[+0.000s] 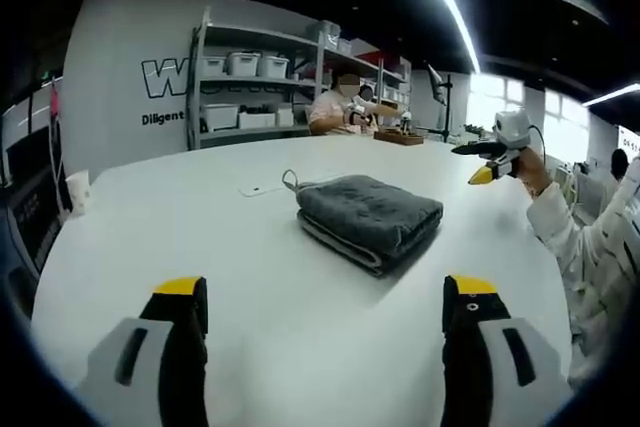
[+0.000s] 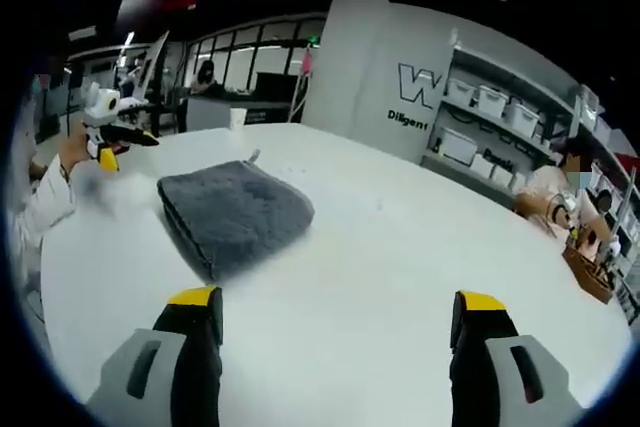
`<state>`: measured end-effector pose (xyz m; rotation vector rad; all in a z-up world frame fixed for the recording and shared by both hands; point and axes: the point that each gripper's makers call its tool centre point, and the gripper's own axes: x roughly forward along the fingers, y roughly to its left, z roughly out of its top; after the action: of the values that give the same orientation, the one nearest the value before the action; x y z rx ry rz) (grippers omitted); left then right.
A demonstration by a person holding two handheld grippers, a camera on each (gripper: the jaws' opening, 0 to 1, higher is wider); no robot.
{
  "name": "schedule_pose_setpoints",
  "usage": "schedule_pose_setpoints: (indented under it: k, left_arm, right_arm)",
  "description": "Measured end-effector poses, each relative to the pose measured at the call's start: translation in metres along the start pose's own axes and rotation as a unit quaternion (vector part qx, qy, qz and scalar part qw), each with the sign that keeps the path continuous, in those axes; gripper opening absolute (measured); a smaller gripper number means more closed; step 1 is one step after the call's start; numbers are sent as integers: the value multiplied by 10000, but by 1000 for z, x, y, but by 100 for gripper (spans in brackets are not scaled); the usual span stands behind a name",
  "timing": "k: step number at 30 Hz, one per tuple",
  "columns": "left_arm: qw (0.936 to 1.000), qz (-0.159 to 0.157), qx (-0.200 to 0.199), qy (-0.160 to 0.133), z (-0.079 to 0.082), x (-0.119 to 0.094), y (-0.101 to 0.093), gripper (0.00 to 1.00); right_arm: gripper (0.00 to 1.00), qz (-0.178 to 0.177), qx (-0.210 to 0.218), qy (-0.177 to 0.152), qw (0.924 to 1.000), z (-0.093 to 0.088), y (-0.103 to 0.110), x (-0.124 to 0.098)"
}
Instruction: Open the folded towel by lifting each exposed corner and separating the folded layers until the towel lies flat within the target outline without major curled edges
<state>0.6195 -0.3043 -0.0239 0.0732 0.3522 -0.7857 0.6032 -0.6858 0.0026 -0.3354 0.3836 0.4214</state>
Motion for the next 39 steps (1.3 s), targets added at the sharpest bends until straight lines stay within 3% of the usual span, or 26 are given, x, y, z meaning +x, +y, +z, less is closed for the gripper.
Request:
schedule_pose_setpoints:
  k: [5, 12, 17, 21, 28, 32, 39]
  left_arm:
    - [10000, -1, -44, -51, 2, -1, -1, 95]
    - [9999, -52, -34, -98, 5, -1, -4, 94]
    - [10000, -4, 3, -71, 4, -3, -1, 94]
    - [9998, -63, 43, -189, 10, -3, -5, 94]
    - [9999, -55, 47, -142, 8, -3, -3, 94]
    - [9999, -67, 49, -150, 9, -3, -3, 94]
    - [9999, -60, 63, -147, 9, -3, -2, 94]
  right_arm:
    - [96, 93, -118, -200, 9997, 22, 17, 0]
    - [75, 785, -857, -259, 9929, 52, 78, 8]
    - [73, 1260, -1334, -285, 9826, 69, 124, 18]
    - [70, 1492, -1664, -236, 9744, 76, 155, 26]
    - [62, 1912, -1781, -252, 9649, 86, 199, 49]
    - [56, 2083, -1831, -291, 9603, 90, 215, 63]
    - [46, 2077, -1915, -229, 9590, 84, 229, 92]
